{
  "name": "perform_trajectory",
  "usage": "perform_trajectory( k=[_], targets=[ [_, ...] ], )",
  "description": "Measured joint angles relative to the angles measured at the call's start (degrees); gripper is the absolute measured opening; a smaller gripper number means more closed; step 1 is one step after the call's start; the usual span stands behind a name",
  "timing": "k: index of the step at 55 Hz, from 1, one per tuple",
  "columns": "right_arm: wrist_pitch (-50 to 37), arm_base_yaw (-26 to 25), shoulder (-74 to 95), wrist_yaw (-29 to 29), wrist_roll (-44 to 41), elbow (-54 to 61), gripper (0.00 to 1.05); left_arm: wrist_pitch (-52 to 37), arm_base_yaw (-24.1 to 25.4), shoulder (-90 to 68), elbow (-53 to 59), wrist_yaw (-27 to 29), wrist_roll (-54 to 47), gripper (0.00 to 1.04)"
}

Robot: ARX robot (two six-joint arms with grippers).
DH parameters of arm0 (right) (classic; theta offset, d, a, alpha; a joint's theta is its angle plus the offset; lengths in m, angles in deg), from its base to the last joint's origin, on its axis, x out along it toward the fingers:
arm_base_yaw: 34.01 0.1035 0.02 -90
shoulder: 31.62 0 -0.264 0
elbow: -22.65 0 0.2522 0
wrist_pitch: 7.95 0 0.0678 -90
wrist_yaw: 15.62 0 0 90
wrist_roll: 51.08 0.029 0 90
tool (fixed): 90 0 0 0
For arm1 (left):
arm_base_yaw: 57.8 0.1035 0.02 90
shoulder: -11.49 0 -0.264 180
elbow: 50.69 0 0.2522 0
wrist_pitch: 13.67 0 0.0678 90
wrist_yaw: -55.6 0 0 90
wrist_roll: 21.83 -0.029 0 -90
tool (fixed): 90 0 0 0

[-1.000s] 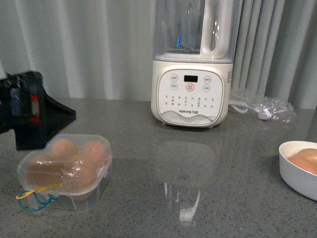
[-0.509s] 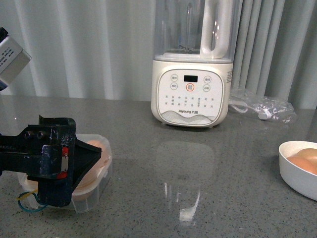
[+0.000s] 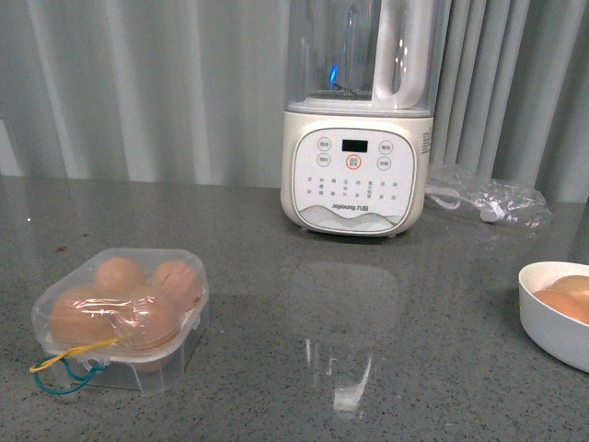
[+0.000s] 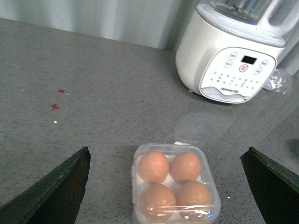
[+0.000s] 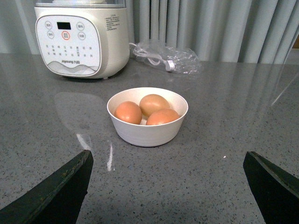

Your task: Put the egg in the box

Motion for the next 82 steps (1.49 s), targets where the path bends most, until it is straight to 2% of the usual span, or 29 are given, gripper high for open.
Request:
perform_trajectory(
  k=[5,12,19,22,24,25,28,50,57,62,65,82],
  targets=[
    [0.00,0.00,0.00,0.00,-0.02,0.00,0.98,4.11,3.93,5.55,1.99,-2.29,-1.57,0.98],
    [0.00,0.00,0.00,0.00,-0.02,0.00,0.98,11.54,12.59,14.45,5.90,-8.55,-4.79,0.98],
    [0.00,0.00,0.00,0.00,-0.02,0.00,0.98,14.82,19.65,18.10,8.09,-13.49,-6.38,0.98],
    [0.00,0.00,0.00,0.00,-0.02,0.00,0.98,11.04,21.44,19.54,10.23,-12.66,-7.21,0.93],
    [0.00,0.00,0.00,0.00,-0.02,0.00,0.98,3.76,22.05,21.03,13.99,-10.75,-7.54,0.84],
    [0.00,0.00,0.00,0.02,-0.02,0.00,0.98,0.48,21.92,21.92,16.11,-9.62,-7.72,0.79],
    [0.00,0.00,0.00,0.02,-0.02,0.00,0.98,-1.90,20.72,23.50,18.71,-8.07,-7.87,0.70],
    [0.00,0.00,0.00,0.00,-0.02,0.00,0.98,-2.27,10.23,32.85,27.93,1.84,-8.41,0.03],
    [0.00,0.00,0.00,0.00,-0.02,0.00,0.98,-1.73,8.17,34.95,29.44,3.85,-8.72,0.04],
    [0.00,0.00,0.00,0.00,-0.02,0.00,0.98,-0.90,2.95,36.74,30.49,10.23,-8.74,0.04],
    [0.00,0.00,0.00,0.02,-0.02,0.00,0.98,-0.55,1.27,37.83,31.15,10.36,-8.76,0.04],
    [0.00,0.00,0.00,0.00,-0.02,0.00,0.98,1.09,0.76,41.29,32.96,10.82,-8.74,0.04]
  ],
)
